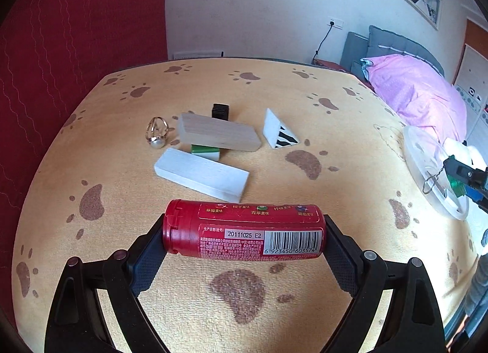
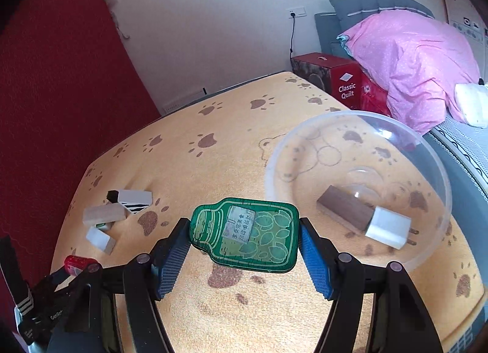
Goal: Organize rigid objects
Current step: 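Carry the green tin into the bowl and open the right gripper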
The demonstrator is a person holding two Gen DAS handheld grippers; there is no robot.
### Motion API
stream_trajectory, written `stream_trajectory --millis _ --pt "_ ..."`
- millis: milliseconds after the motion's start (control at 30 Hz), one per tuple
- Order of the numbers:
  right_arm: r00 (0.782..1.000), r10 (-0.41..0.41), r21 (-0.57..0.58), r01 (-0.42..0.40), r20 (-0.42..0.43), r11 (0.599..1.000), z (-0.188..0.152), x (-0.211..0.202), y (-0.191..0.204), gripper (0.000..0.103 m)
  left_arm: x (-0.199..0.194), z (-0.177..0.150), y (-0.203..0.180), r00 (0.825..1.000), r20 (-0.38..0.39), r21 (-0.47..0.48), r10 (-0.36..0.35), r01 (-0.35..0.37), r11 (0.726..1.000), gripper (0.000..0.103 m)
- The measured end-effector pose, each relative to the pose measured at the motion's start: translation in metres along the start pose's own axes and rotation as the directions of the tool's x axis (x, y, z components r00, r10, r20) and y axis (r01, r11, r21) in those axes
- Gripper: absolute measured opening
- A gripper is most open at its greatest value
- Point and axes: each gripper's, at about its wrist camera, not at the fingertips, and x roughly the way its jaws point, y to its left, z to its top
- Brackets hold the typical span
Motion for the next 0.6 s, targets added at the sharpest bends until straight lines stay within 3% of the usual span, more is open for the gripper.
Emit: stream_trajectory --millis 600 --pt "0.986 -0.135 0.158 0.118 0.099 0.980 0.023 -0.019 -0.081 0.073 -0.001 0.002 -0.064 0.999 -0.012 0.119 -0.051 0.052 0.992 0.093"
